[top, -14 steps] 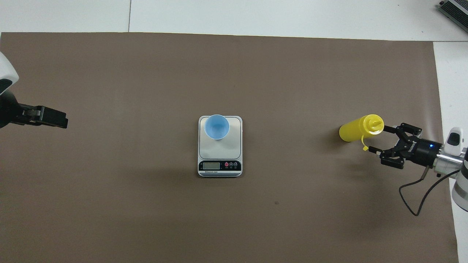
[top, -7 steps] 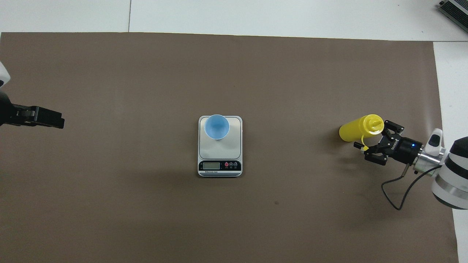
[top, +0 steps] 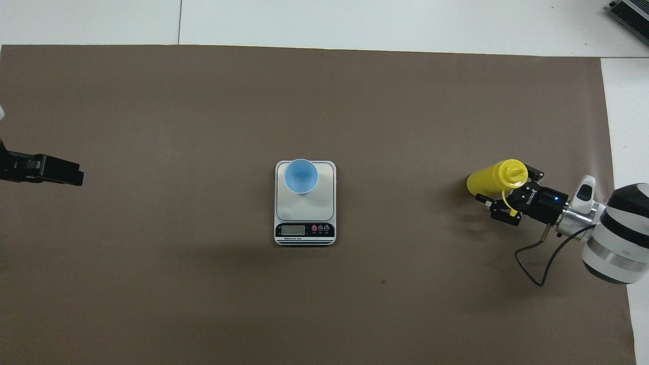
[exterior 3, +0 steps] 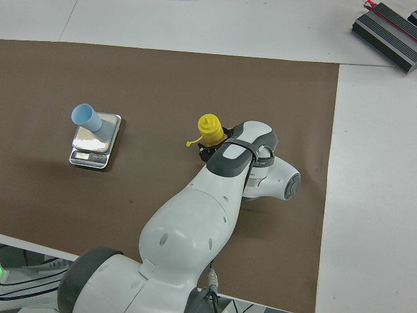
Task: Pour seasoning into cup on scale with both arms
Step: 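Lift the yellow bottle with the right gripper and carry it over the cup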
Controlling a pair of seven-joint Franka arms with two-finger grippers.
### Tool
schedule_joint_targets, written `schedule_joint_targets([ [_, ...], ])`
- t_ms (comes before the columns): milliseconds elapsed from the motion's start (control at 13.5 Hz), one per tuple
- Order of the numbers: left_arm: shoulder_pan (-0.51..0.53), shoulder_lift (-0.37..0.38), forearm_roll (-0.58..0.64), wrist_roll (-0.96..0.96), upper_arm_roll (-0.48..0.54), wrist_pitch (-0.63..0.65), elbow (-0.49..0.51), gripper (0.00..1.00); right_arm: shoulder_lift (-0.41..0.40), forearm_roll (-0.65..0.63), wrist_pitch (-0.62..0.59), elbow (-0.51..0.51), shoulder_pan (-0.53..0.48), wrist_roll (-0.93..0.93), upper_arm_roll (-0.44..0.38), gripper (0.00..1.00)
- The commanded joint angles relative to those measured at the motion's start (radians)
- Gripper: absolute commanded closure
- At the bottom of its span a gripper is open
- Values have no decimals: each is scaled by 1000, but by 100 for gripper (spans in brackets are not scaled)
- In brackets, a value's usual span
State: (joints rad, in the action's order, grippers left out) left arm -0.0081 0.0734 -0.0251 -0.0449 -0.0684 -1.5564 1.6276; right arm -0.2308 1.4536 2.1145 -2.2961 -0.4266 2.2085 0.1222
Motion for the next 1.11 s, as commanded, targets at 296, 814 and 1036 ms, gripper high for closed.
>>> schedule_joint_targets([
  [296,19,17,-6,3,-7,22,8,0,-10,28,-13,27,11,23,4,81],
  [814,17,17,-7,3,-7,22,8,0,17,8,-11,101,61,-140,5,84],
  [1036,19,17,-6,3,-7,22,8,0,48,-42,2,135,100,-249,2,84],
])
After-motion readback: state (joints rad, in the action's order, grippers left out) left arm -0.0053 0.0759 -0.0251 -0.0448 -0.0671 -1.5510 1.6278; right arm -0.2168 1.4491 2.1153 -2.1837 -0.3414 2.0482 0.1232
